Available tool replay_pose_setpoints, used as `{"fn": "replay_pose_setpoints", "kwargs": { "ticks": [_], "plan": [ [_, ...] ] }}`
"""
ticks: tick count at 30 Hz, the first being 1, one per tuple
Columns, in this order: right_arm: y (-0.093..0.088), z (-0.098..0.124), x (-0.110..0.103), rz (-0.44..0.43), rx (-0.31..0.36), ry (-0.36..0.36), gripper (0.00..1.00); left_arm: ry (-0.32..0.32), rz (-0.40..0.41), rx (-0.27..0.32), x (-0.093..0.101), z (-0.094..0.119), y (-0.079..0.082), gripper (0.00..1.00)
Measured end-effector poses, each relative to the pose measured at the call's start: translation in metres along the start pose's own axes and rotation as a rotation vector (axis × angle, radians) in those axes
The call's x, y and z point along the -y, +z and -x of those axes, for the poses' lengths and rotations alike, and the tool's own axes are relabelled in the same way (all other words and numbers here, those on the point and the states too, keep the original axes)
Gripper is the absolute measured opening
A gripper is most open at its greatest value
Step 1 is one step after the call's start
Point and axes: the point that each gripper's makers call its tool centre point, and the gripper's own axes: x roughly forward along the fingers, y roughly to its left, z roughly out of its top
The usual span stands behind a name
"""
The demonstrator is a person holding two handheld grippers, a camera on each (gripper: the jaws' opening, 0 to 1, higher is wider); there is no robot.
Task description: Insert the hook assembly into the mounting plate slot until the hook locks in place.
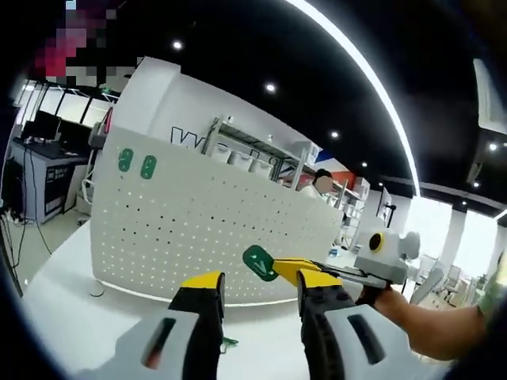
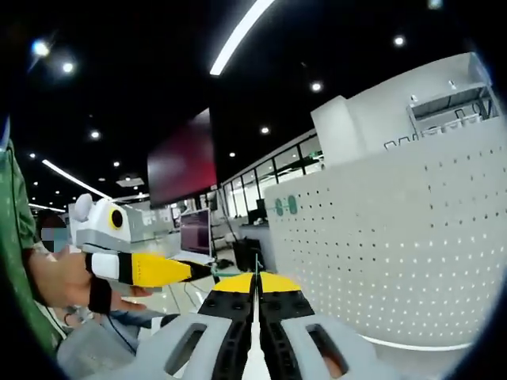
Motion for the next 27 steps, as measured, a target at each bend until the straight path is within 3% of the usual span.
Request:
{"fn": "replay_pose_setpoints", "kwargs": {
  "ticks": [11, 21, 27],
  "plan": [
    [0.006, 0.000, -0.009, 0.005, 0.021, 0.019, 0.00, -0.015, 0.124, 0.019, 0.000, -0.002, 0.000, 0.25],
    [0.003, -0.002, -0.012, -0.001, 0.027, 0.026, 0.00, -0.035, 0.119, 0.015, 0.004, -0.005, -0.001, 0.06],
    [0.002, -0.001, -0.012, -0.006, 0.023, 0.031, 0.00, -0.035, 0.118, 0.018, 0.003, -0.005, -0.002, 0.05]
  ]
}}
